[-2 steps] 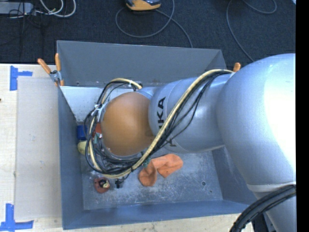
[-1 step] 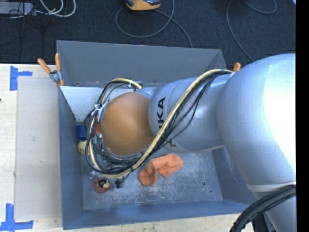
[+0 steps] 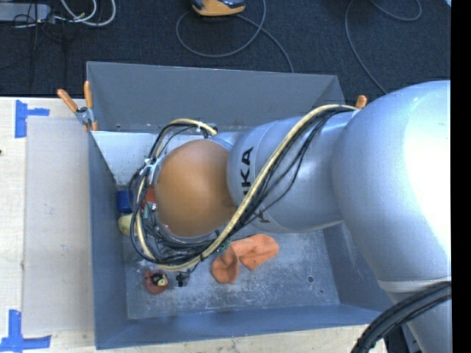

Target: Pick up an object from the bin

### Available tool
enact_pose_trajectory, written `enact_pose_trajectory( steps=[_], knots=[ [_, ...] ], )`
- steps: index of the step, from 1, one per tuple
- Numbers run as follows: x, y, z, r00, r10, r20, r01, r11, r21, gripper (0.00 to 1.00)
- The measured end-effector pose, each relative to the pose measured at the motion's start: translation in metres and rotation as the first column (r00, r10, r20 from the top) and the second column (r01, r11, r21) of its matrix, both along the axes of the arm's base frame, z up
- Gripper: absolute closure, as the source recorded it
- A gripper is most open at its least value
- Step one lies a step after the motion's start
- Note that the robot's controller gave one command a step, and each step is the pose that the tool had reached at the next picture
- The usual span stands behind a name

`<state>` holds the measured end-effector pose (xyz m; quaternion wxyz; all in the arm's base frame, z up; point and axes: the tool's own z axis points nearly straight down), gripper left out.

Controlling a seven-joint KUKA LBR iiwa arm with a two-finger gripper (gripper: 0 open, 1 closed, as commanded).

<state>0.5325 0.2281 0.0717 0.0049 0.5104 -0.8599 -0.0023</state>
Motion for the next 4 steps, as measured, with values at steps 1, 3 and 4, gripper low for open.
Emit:
enact_pose_trajectory(
  steps=[1, 3, 4],
  knots=[
    [-0.001, 0.0, 0.015, 1.0, 0.0, -0.004, 0.0, 1.0, -0.002, 1.0],
    [0.0, 0.001, 0.056, 1.0, 0.0, 0.002, 0.0, 1.0, 0.001, 1.0],
    [0.0, 0.001, 0.068, 1.0, -0.003, 0.003, 0.003, 1.0, 0.001, 1.0]
  ],
)
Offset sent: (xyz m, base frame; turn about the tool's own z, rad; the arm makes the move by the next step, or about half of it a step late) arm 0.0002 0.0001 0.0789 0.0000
